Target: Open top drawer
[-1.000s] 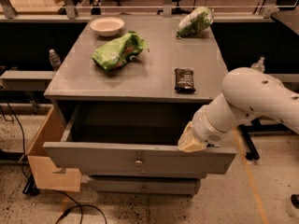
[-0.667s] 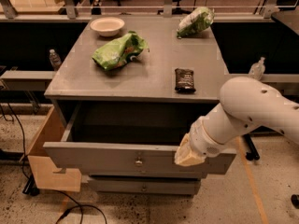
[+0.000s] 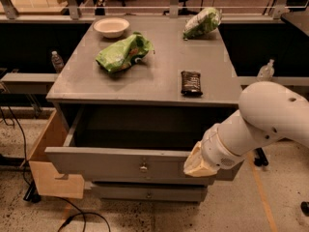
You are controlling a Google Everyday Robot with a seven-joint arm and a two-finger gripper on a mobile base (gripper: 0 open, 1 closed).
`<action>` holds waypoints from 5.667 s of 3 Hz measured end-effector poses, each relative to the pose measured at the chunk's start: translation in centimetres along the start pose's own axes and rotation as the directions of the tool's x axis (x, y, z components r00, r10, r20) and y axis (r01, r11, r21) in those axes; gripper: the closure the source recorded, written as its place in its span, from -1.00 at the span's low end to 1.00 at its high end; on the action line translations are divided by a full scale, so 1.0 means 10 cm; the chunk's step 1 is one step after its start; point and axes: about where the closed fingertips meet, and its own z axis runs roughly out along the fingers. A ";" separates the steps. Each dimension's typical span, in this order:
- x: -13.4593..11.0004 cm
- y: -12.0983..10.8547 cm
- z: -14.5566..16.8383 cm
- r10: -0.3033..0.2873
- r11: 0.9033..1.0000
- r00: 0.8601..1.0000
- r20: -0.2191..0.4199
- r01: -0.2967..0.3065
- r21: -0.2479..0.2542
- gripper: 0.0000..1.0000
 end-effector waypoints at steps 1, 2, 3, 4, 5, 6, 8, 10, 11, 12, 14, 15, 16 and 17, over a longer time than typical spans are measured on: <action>0.02 -0.18 -0.19 0.001 0.999 1.000 0.012 -0.002 0.054 -0.43; 0.03 -0.32 -0.19 -0.005 0.998 1.000 0.019 0.004 0.067 -0.90; 0.05 -0.47 -0.07 -0.009 0.998 1.000 0.017 0.008 0.056 -1.00; 0.09 -0.57 0.16 -0.006 1.000 1.000 0.003 0.006 0.023 -1.00; 0.11 -0.63 0.45 -0.004 1.000 1.000 -0.017 0.004 -0.018 -1.00; 0.17 -0.65 0.67 0.003 0.999 0.999 -0.033 -0.005 -0.053 -0.48; 0.15 -0.51 0.60 0.000 0.999 1.000 -0.017 -0.001 -0.051 0.45; 0.12 -0.31 0.52 0.004 0.999 1.000 0.008 -0.003 -0.054 1.00; 0.15 -0.03 0.55 0.044 0.996 0.999 0.027 -0.042 -0.073 1.00; 0.17 0.27 0.54 0.090 0.993 0.995 0.045 -0.086 -0.080 1.00; 0.16 0.49 0.46 0.110 0.991 0.992 0.061 -0.105 -0.078 1.00; 0.15 0.49 0.46 0.108 0.992 0.992 0.060 -0.103 -0.078 0.65; 0.14 0.50 0.46 0.105 0.992 0.993 0.058 -0.100 -0.078 0.19; 0.13 0.50 0.46 0.102 0.992 0.993 0.057 -0.098 -0.078 -0.32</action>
Offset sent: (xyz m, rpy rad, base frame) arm 0.0487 -0.0192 0.0148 0.0250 -0.0779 -0.0339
